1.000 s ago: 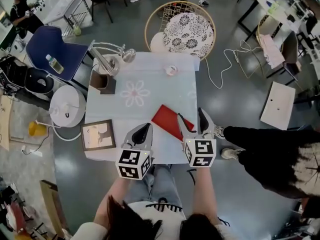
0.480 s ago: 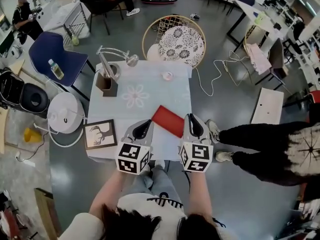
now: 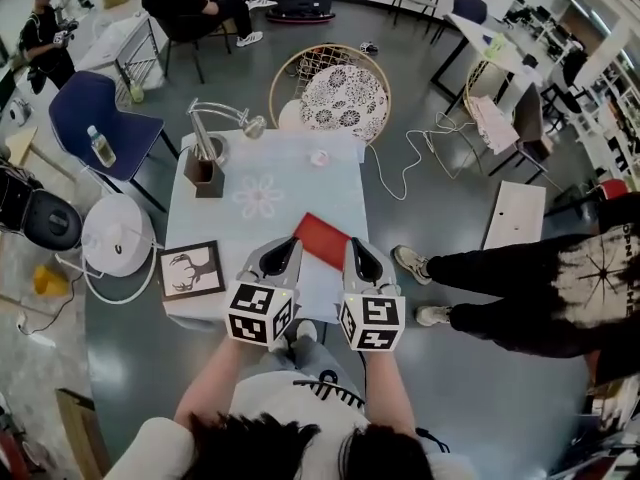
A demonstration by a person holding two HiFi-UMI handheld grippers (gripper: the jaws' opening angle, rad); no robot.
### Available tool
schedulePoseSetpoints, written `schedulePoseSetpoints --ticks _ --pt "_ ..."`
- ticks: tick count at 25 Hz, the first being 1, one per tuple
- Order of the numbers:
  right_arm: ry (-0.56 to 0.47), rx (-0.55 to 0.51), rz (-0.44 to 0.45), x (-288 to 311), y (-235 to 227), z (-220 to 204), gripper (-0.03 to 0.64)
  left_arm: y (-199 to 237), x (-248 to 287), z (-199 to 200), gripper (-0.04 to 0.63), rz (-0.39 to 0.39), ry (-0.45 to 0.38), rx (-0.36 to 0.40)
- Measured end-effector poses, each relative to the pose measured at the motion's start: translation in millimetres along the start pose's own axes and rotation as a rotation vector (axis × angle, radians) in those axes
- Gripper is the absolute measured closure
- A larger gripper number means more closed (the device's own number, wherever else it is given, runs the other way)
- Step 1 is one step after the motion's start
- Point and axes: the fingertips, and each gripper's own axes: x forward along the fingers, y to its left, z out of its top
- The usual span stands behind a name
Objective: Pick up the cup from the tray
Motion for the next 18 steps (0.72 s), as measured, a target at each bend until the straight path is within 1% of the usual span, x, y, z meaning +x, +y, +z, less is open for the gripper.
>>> schedulePoseSetpoints --ticks 7,10,13,16,18 --pt "0.006 -0.027 0.024 -1 12 4 0.595 -3 -3 2 0.595 0.005 -0.010 0.007" --pt "0.003 -0.029 0.034 -2 15 6 0.595 -2 -3 -2 0.595 0.015 0.005 0.018" --pt "0.003 -0.042 0.043 -3 20 6 0.595 1 -6 -7 0.595 0.023 0.013 0.003" --pt "0.000 -0.056 0.040 -4 20 8 0.595 1 -7 -6 0.595 0.021 0.000 -0.024" --pt "0.000 -0.054 0.038 -5 20 7 0.595 0 -8 -6 0.595 0.020 -0.006 -0.029"
